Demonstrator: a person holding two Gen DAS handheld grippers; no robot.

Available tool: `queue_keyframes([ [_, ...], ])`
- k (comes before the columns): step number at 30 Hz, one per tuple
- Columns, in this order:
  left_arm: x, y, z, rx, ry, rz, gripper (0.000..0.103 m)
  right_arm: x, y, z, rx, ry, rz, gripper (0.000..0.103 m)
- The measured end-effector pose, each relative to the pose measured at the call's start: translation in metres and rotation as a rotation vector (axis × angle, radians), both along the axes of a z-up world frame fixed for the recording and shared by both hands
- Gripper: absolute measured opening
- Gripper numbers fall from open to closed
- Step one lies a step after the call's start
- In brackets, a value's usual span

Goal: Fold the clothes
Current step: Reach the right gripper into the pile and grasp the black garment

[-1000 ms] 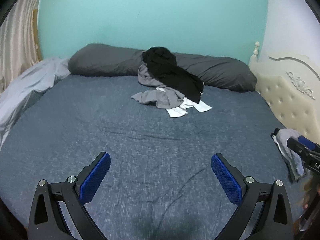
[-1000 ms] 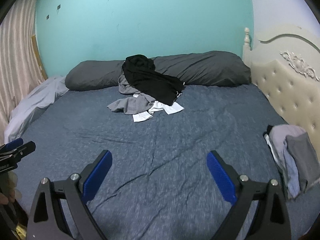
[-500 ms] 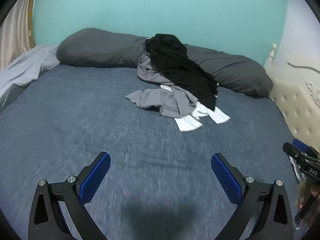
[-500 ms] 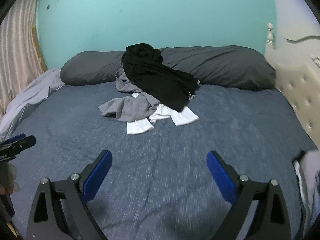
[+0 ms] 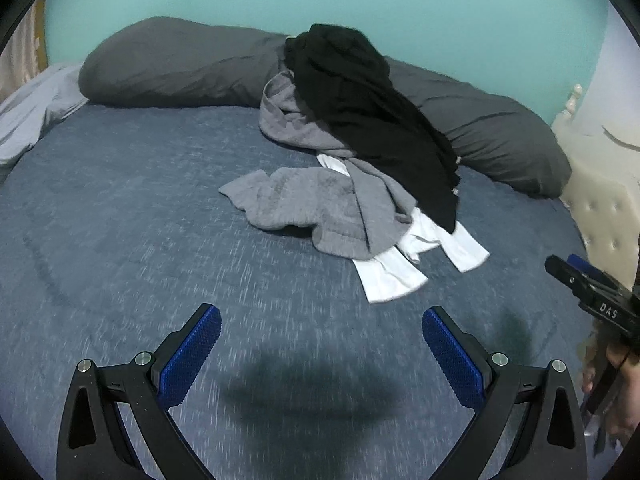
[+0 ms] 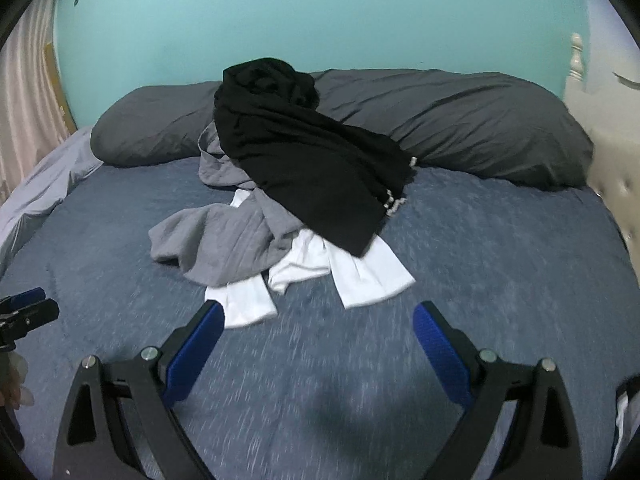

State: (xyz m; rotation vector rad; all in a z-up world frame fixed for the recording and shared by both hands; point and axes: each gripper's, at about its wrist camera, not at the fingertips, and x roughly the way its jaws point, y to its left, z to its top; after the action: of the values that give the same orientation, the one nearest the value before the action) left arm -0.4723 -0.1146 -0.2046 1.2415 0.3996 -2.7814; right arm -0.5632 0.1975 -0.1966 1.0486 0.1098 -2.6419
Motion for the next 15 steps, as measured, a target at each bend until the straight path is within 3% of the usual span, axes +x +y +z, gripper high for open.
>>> queue_keyframes([
  [7,-0.064,-0.03,-0.025,0.003,-0.042,0.059,0.103,-0.085,-0.019,-0.034,0.033,-0.042,-0.013,0.096],
  [15,-0.103,-0.059,-0.047,0.017,-0.067,0.099,0.103,-0.165,-0.028,-0.074,0.037,-0.117,-0.05,0.096],
])
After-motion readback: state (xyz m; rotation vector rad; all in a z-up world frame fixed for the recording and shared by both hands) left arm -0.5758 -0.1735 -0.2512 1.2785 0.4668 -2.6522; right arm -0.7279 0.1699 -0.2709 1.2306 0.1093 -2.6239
